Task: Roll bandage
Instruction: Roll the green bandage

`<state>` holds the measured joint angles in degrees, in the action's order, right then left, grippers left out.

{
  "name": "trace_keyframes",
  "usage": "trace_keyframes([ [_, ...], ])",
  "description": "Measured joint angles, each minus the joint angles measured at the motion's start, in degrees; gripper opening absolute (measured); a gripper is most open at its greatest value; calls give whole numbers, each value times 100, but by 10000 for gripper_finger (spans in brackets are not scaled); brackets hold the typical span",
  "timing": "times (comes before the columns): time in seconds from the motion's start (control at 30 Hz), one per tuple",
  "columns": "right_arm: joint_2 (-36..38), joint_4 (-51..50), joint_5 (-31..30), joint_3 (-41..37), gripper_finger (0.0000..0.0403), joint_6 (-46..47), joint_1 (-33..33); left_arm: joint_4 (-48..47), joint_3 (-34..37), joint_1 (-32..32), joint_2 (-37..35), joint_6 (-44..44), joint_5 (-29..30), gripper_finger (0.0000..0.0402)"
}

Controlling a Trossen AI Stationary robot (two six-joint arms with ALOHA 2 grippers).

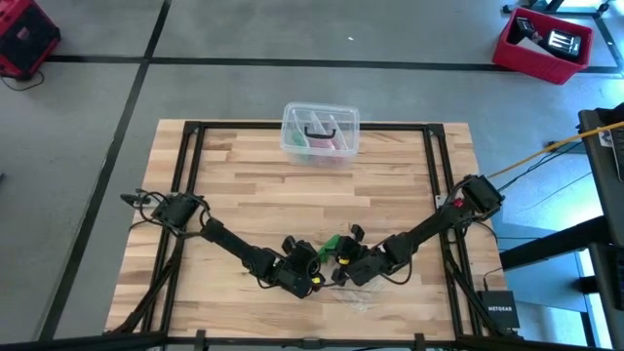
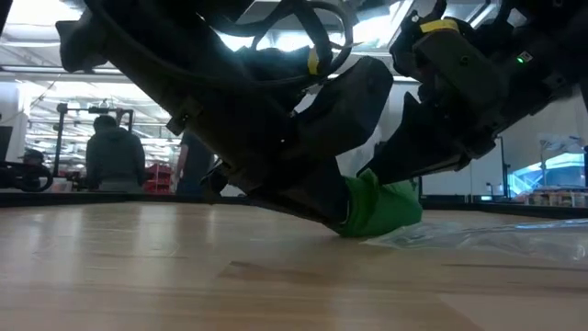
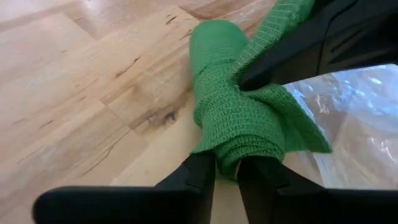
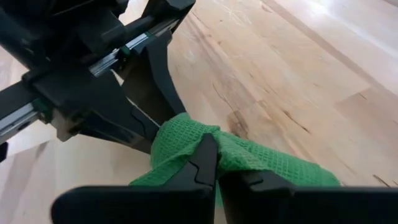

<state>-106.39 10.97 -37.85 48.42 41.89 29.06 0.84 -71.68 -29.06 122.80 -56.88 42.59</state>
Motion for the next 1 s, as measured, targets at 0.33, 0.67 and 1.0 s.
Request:
trace_keyframes([
  [0.33, -22, 71, 81, -11, 10, -2, -26, -1151, 0, -469, -503, 340, -366, 99],
  [0.67, -37, 275, 176, -28, 10, 118, -169, -81, 0, -559, -856, 1830, 18, 100],
  [1.0, -37, 284, 252, -28, 10, 118, -195, 215, 0, 81, -659, 2780, -31, 100],
])
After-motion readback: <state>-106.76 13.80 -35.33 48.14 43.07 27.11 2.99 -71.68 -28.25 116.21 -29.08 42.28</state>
